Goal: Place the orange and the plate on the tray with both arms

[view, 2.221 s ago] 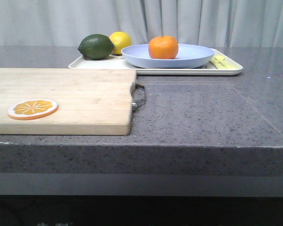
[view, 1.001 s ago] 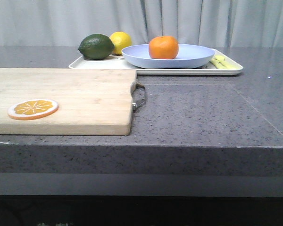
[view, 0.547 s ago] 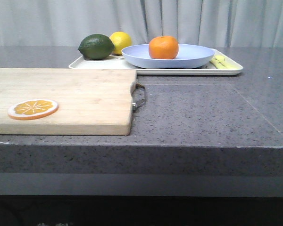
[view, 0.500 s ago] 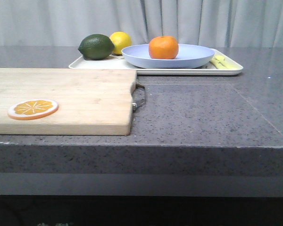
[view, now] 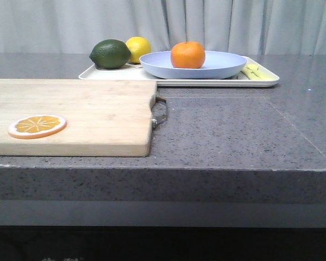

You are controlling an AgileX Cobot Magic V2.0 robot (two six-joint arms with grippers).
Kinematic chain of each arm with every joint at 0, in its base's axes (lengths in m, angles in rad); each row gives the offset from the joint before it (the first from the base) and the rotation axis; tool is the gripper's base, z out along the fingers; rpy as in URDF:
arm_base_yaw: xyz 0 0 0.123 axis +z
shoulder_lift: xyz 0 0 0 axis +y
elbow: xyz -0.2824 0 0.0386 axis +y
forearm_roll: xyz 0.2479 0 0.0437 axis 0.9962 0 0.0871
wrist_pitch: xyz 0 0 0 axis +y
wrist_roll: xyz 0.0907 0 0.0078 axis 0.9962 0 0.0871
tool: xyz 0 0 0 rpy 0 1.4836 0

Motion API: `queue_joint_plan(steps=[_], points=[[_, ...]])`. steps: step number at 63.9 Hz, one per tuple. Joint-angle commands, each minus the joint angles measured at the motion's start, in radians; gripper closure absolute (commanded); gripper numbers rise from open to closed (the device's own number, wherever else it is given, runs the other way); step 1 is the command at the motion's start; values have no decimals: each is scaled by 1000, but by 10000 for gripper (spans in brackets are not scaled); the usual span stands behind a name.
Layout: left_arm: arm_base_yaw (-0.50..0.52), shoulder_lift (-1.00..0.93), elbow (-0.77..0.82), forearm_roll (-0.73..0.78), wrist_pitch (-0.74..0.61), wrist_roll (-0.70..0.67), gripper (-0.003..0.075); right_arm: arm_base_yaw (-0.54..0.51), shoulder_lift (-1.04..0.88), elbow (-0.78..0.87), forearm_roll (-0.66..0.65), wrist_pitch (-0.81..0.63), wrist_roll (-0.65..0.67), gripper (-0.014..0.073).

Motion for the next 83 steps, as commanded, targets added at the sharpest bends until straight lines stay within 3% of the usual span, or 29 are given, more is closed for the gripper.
queue_joint_plan(steps=[1,14,24,41,83], points=[[85,-113,91,1,-181,-3,738,-1,4,-22,-4,-57,-1,662],[233,-371,392,-12,-378,-1,738,-1,4,-22,-4,-57,-1,662],[280,-486,509,-33,-409,-1,738,-1,4,-22,-4,-57,-1,662],[306,-517,570,-52,-477,-1,738,-1,4,-22,-4,-56,-1,662],[304,-517,570,-54,-471,-1,738,-1,4,-22,-4,-56,-1,662]])
